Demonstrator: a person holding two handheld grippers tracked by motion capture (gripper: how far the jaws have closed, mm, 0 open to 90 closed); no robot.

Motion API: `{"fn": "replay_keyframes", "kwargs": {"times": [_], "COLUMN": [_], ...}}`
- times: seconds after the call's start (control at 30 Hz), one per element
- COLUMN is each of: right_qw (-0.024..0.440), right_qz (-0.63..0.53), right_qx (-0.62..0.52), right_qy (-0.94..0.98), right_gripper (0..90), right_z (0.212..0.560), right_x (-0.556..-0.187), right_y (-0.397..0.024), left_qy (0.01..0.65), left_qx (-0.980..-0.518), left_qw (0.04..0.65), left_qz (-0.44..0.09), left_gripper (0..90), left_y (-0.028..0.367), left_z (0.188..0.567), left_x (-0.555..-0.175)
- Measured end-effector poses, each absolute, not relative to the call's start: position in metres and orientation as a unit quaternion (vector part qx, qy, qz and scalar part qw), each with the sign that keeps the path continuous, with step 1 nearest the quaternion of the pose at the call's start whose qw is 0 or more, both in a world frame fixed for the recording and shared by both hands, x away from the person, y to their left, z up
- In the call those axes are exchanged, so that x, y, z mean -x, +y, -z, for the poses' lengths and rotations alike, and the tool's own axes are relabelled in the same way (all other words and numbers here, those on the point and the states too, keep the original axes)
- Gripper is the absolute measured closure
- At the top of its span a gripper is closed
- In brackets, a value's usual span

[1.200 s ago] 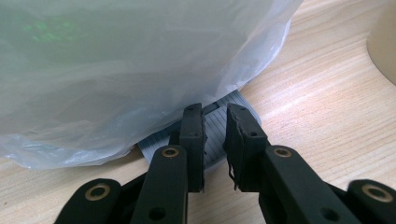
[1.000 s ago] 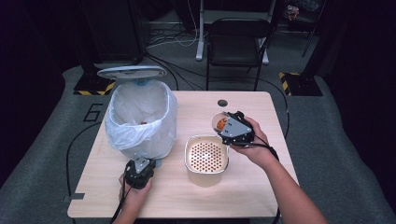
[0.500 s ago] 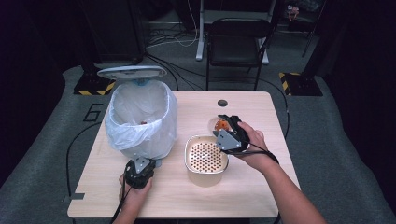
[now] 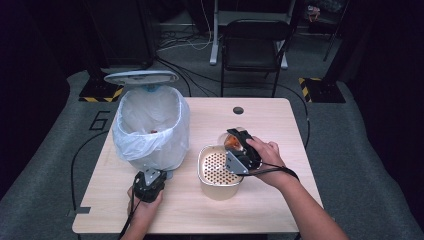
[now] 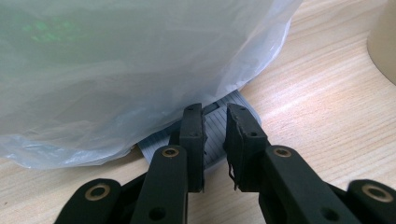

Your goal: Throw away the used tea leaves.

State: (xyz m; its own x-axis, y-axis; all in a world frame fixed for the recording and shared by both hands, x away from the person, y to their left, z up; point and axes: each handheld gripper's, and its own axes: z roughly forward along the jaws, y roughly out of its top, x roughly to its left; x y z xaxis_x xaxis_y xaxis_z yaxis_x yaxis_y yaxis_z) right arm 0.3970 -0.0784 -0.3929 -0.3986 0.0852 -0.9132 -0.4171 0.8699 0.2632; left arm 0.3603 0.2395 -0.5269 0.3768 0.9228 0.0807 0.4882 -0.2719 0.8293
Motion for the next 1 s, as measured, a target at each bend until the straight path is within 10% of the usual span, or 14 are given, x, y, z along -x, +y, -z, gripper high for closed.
{"fn": "replay_keyframes", "kwargs": {"times": [1.0], "right_qw": [0.631], "right_qz": [-0.046], "right_qx": [0.28], "right_qy": [0.722], "right_gripper": [37.5], "right_z": [0.414], "right_x": [-0.377], "right_y": [-0.057], "left_qy": [0.476], "left_qx": [-0.741], "left_qw": [0.372], "left_qz": [-0.292], "left_gripper": [76.8], "left_y": [0.239], "left_z": [0.527], "left_x": [-0.36]}}
